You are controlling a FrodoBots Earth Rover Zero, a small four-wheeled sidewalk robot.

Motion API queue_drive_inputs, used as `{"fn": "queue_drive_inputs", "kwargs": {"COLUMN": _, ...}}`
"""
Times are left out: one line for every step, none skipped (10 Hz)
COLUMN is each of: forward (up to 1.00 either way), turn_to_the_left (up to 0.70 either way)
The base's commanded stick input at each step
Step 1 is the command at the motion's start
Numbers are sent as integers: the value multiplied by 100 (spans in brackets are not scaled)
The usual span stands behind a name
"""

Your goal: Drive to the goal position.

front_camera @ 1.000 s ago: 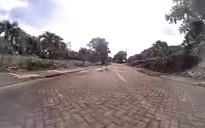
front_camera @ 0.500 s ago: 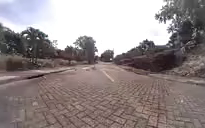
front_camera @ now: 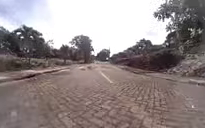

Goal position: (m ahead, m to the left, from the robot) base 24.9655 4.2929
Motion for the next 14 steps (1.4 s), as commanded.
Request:
{"fn": "queue_drive_inputs", "kwargs": {"forward": 70, "turn_to_the_left": 0}}
{"fn": "queue_drive_inputs", "kwargs": {"forward": 70, "turn_to_the_left": 0}}
{"fn": "queue_drive_inputs", "kwargs": {"forward": 70, "turn_to_the_left": 0}}
{"fn": "queue_drive_inputs", "kwargs": {"forward": 70, "turn_to_the_left": 0}}
{"fn": "queue_drive_inputs", "kwargs": {"forward": 70, "turn_to_the_left": 0}}
{"fn": "queue_drive_inputs", "kwargs": {"forward": 70, "turn_to_the_left": 0}}
{"fn": "queue_drive_inputs", "kwargs": {"forward": 70, "turn_to_the_left": 0}}
{"fn": "queue_drive_inputs", "kwargs": {"forward": 70, "turn_to_the_left": 0}}
{"fn": "queue_drive_inputs", "kwargs": {"forward": 70, "turn_to_the_left": 0}}
{"fn": "queue_drive_inputs", "kwargs": {"forward": 70, "turn_to_the_left": 0}}
{"fn": "queue_drive_inputs", "kwargs": {"forward": 70, "turn_to_the_left": 0}}
{"fn": "queue_drive_inputs", "kwargs": {"forward": 70, "turn_to_the_left": 0}}
{"fn": "queue_drive_inputs", "kwargs": {"forward": 70, "turn_to_the_left": 0}}
{"fn": "queue_drive_inputs", "kwargs": {"forward": 70, "turn_to_the_left": 0}}
